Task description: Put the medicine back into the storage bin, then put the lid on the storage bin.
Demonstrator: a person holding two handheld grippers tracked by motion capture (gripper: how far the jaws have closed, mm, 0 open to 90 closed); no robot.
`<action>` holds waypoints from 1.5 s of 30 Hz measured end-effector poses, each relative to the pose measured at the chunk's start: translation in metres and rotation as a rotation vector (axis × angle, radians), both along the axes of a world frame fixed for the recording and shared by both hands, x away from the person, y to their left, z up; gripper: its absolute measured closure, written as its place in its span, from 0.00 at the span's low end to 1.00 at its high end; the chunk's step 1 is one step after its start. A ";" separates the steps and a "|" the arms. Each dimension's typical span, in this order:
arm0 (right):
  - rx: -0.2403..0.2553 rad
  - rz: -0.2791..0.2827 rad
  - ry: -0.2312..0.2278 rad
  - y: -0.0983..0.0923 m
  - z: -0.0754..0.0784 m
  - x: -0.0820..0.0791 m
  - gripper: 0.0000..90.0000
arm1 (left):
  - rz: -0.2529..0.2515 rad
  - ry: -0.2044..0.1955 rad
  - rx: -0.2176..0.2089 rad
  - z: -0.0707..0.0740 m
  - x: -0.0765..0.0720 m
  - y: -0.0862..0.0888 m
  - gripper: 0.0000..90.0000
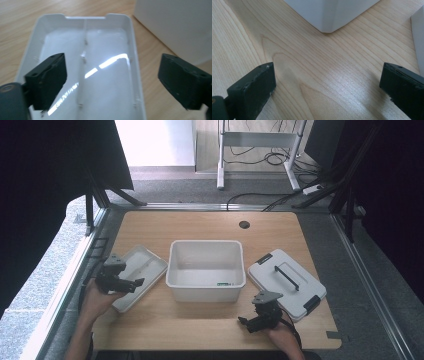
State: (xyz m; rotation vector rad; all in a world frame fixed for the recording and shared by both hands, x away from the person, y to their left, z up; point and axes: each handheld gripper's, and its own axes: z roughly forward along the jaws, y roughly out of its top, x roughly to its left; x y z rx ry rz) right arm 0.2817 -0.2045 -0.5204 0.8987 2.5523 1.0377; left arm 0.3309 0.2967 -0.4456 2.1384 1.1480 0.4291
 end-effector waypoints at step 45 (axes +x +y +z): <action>0.000 -0.007 0.000 0.000 0.000 0.000 0.00 | -0.097 0.122 0.136 -0.016 0.041 0.016 0.99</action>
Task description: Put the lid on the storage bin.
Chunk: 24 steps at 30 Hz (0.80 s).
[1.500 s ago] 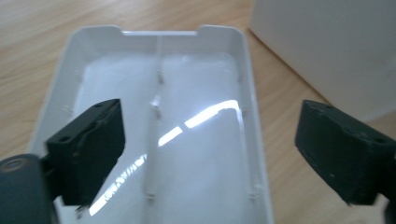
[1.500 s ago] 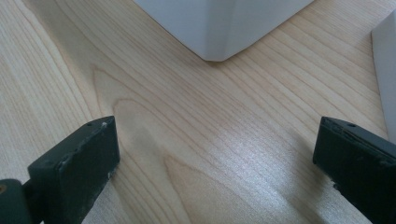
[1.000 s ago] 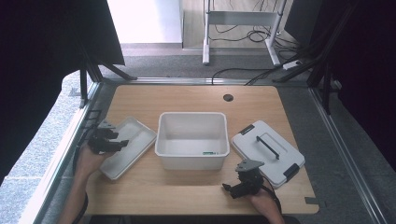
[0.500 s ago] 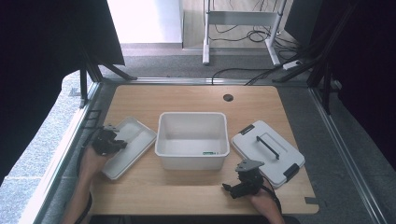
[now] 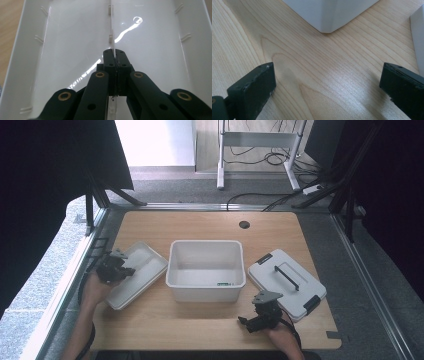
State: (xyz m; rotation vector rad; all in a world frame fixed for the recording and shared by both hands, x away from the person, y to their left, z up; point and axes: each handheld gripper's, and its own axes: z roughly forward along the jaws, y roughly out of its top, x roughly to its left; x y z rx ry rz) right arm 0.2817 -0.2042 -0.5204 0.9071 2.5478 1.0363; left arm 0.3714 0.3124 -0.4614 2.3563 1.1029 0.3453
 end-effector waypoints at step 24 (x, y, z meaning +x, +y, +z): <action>0.001 -0.003 0.000 0.000 0.000 0.000 0.00 | -0.237 -0.075 -0.061 0.101 -0.007 0.023 0.99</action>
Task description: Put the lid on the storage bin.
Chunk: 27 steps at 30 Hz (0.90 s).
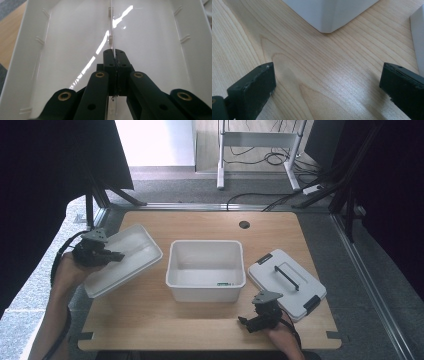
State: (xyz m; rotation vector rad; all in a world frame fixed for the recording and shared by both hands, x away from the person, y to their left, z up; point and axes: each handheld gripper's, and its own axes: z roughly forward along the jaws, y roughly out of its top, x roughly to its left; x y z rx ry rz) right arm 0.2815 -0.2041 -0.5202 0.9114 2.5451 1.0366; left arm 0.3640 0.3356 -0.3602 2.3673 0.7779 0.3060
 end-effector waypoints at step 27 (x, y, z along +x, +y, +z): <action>-0.001 0.000 -0.002 0.000 0.000 0.000 0.00 | -0.495 -0.044 0.019 0.038 0.040 -0.136 0.99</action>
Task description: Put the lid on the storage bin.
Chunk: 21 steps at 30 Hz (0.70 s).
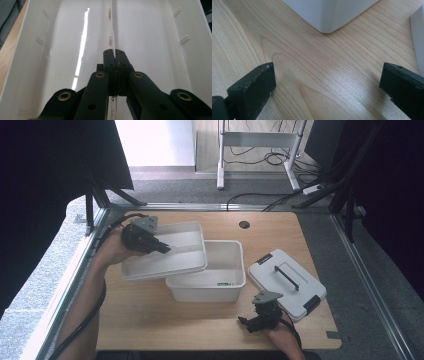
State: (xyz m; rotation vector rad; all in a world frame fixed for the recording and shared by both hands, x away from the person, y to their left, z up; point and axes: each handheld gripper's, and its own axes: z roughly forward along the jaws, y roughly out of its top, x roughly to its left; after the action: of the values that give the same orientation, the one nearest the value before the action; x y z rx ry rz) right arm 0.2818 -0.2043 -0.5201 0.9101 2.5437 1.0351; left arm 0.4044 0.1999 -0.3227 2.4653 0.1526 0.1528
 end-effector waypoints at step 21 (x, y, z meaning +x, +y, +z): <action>0.001 0.002 -0.006 0.000 0.000 0.000 0.00 | -0.136 0.016 0.048 -0.036 0.021 -0.107 0.99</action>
State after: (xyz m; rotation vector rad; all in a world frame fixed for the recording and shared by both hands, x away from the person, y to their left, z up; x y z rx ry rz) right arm 0.2816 -0.2044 -0.5202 0.9040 2.5401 1.0379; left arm 0.4250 0.0931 -0.3590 2.5157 -0.0129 0.0794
